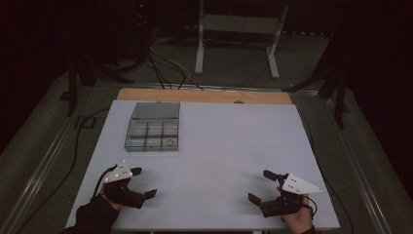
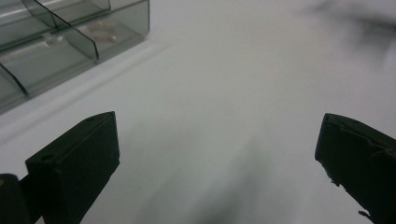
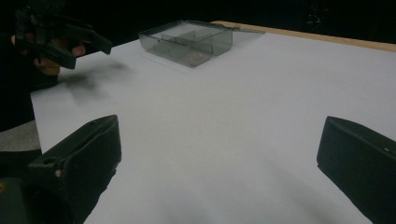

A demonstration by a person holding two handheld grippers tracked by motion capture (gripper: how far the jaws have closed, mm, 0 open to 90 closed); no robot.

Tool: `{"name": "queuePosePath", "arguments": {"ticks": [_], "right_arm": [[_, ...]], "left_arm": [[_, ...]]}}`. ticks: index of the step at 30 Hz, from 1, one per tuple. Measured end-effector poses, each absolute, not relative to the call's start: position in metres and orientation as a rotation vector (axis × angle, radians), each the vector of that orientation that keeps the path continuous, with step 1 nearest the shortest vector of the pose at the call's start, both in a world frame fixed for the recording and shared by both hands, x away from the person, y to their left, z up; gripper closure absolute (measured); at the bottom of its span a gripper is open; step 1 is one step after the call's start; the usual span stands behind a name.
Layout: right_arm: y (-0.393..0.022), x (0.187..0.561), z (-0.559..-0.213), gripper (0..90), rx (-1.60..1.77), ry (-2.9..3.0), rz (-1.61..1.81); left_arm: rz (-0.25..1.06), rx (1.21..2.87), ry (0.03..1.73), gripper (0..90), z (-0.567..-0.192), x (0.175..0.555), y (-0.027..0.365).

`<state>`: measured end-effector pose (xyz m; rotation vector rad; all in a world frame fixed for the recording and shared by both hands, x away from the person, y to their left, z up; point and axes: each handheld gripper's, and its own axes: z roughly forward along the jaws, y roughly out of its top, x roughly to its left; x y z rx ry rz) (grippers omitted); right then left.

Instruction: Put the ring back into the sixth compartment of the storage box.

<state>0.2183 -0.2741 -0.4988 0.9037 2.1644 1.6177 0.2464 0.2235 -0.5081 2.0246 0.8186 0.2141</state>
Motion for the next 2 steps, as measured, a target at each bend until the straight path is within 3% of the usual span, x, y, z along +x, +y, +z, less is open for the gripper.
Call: {"name": "queuePosePath", "arguments": {"ticks": [2], "right_arm": [[-0.274, 0.2183, -0.4988, 0.0, 0.9, 2.166, 1.615]], "left_arm": [[0.208, 2.022, 0.812, 0.9, -0.5101, 0.2468, 0.223]]}}
